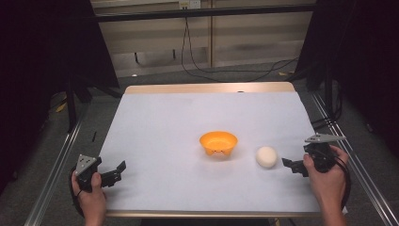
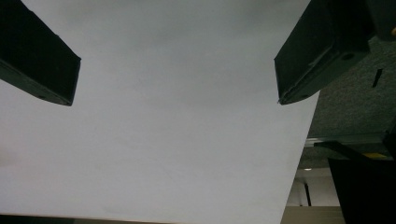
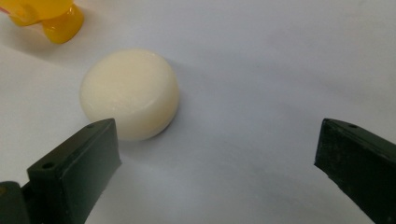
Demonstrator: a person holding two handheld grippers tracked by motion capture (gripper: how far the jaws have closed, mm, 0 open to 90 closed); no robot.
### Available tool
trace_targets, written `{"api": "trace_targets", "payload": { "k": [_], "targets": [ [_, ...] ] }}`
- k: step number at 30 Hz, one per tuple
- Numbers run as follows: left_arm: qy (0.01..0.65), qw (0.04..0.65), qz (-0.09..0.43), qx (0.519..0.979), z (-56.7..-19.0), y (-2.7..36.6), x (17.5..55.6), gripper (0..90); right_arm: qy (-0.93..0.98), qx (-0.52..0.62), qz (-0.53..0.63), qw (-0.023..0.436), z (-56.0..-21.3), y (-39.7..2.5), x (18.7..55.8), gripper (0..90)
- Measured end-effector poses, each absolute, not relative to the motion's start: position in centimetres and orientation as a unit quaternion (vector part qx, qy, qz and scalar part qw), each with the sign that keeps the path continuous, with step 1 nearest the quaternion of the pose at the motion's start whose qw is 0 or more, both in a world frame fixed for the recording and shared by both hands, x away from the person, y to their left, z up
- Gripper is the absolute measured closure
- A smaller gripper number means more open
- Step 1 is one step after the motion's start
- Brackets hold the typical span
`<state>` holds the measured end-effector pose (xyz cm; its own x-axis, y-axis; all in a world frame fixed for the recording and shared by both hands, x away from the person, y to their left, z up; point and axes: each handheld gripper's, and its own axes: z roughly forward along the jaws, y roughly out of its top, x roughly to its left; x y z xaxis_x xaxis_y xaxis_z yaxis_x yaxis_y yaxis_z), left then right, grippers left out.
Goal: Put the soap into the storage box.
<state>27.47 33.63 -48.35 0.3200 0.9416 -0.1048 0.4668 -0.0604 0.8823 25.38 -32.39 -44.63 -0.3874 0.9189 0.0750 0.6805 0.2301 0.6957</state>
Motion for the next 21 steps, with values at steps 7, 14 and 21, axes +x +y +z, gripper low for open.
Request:
{"api": "trace_targets", "payload": {
  "k": [7, 14, 21],
  "targets": [
    [0.516, 0.447, 0.266, 0.681, -48.3, 33.7, 27.5, 0.0, 0.790, 0.511, 0.305, 0.149, -44.4, -30.9, 27.0, 0.0],
    [0.517, 0.447, 0.266, 0.679, -48.4, 33.5, 27.4, 0.0, 0.805, 0.510, 0.277, 0.125, -44.1, -29.9, 27.9, 0.0],
    [0.517, 0.447, 0.265, 0.681, -48.4, 33.5, 27.5, 0.0, 0.813, 0.500, 0.275, 0.116, -43.9, -29.4, 28.2, 0.0]
  ]
}}
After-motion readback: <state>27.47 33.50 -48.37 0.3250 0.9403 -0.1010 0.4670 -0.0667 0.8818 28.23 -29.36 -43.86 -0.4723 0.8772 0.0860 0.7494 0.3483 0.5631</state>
